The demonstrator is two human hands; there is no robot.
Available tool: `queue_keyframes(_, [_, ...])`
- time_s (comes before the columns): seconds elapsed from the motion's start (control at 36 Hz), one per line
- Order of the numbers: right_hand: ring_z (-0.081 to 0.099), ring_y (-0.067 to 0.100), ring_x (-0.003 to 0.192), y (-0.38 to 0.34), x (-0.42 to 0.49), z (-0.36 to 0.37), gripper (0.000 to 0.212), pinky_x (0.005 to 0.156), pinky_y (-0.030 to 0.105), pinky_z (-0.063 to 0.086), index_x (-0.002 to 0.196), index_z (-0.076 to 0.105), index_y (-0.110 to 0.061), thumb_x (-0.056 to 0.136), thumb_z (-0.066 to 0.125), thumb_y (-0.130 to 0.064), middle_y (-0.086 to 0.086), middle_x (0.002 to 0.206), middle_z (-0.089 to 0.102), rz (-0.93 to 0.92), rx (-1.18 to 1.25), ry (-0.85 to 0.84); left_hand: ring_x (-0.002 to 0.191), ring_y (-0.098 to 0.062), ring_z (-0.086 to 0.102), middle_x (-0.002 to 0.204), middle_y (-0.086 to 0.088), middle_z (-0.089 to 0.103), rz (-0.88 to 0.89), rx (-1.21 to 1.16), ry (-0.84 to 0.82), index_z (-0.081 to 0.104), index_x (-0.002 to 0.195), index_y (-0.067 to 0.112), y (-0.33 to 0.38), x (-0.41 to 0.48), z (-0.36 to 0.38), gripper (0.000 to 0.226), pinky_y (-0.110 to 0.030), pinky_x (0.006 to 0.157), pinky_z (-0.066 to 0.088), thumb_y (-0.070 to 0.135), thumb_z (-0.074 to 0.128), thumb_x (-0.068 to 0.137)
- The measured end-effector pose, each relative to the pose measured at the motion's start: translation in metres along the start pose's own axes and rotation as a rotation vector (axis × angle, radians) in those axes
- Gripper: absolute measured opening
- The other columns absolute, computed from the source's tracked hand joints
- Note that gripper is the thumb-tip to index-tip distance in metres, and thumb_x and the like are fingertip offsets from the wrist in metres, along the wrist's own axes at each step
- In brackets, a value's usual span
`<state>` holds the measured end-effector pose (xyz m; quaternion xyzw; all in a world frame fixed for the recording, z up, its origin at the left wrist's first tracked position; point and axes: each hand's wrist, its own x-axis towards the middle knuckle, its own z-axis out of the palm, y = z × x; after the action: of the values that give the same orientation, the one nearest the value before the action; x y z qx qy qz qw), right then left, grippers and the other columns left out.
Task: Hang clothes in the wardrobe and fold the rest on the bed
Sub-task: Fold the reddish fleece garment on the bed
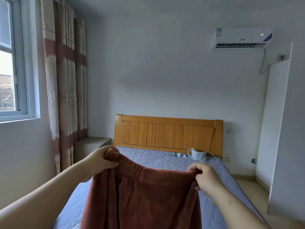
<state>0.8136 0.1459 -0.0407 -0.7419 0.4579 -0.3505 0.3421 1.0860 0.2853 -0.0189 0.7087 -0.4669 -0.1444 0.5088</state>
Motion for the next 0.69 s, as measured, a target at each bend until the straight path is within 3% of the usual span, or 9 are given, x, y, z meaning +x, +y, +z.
queue_keyframes(0.08, [0.057,0.02,0.075,0.006,-0.001,0.003,0.035,0.075,0.039,0.055,0.065,0.058,-0.012,0.082,0.036,0.011,0.004,0.083,0.064,0.057,0.029,0.028,0.052,-0.007,0.052,0.062,0.001,0.057,-0.021,0.078,-0.028,0.058,0.074,0.01,-0.006,0.001,0.0,0.03,-0.015,0.051,0.046,-0.015,0.072,0.067])
queue_keyframes(0.19, [0.052,0.018,0.067,0.013,-0.005,0.003,0.015,0.068,0.036,0.052,0.065,0.051,-0.011,0.078,0.055,-0.004,0.008,0.073,0.06,0.083,0.046,0.017,0.057,-0.016,0.053,0.063,-0.004,0.056,-0.096,0.116,-0.011,0.055,0.073,0.006,-0.01,0.001,-0.005,0.032,-0.025,0.054,0.047,-0.01,0.08,0.061])
queue_keyframes(0.33, [0.045,0.01,0.064,0.017,-0.009,0.003,0.039,0.052,0.024,0.031,0.064,0.036,-0.016,0.072,0.074,-0.02,-0.003,0.076,0.06,0.027,-0.078,-0.074,0.057,-0.019,0.056,0.063,-0.007,0.058,-0.17,0.098,-0.065,0.054,0.07,0.005,-0.014,-0.002,-0.007,0.032,-0.026,0.054,0.048,-0.003,0.084,0.061])
queue_keyframes(0.5, [0.05,0.013,0.066,0.03,-0.006,0.003,0.045,0.054,0.024,0.031,0.056,0.034,-0.017,0.074,0.075,-0.018,0.009,0.093,0.071,0.035,-0.152,-0.083,0.051,-0.011,0.039,0.05,0.004,0.041,-0.193,0.129,-0.19,0.041,0.052,0.017,-0.026,-0.002,-0.008,0.045,-0.024,0.053,0.031,0.009,0.084,0.065])
queue_keyframes(0.58, [0.058,0.019,0.078,0.035,-0.004,0.0,0.045,0.059,0.026,0.033,0.055,0.035,-0.017,0.073,0.075,-0.013,0.012,0.097,0.071,0.029,-0.179,-0.143,0.05,-0.01,0.027,0.048,0.009,0.031,-0.149,0.284,-0.22,0.033,0.051,0.02,-0.031,-0.002,-0.01,0.054,-0.023,0.049,0.021,0.015,0.085,0.064])
queue_keyframes(0.64, [0.057,0.019,0.078,0.035,-0.004,-0.001,0.043,0.059,0.026,0.032,0.056,0.035,-0.017,0.074,0.074,-0.011,0.012,0.089,0.07,0.023,-0.187,-0.162,0.054,-0.011,0.03,0.053,0.009,0.037,-0.104,0.444,-0.165,0.035,0.057,0.019,-0.033,-0.001,-0.011,0.051,-0.024,0.049,0.023,0.022,0.086,0.062])
queue_keyframes(0.69, [0.047,0.014,0.064,0.031,-0.005,0.0,0.042,0.055,0.026,0.029,0.058,0.035,-0.017,0.076,0.072,-0.01,0.004,0.065,0.057,0.008,-0.187,-0.165,0.064,-0.012,0.044,0.072,0.005,0.052,-0.085,0.608,-0.119,0.043,0.071,0.024,-0.032,-0.002,-0.009,0.042,-0.022,0.053,0.033,0.03,0.084,0.063])
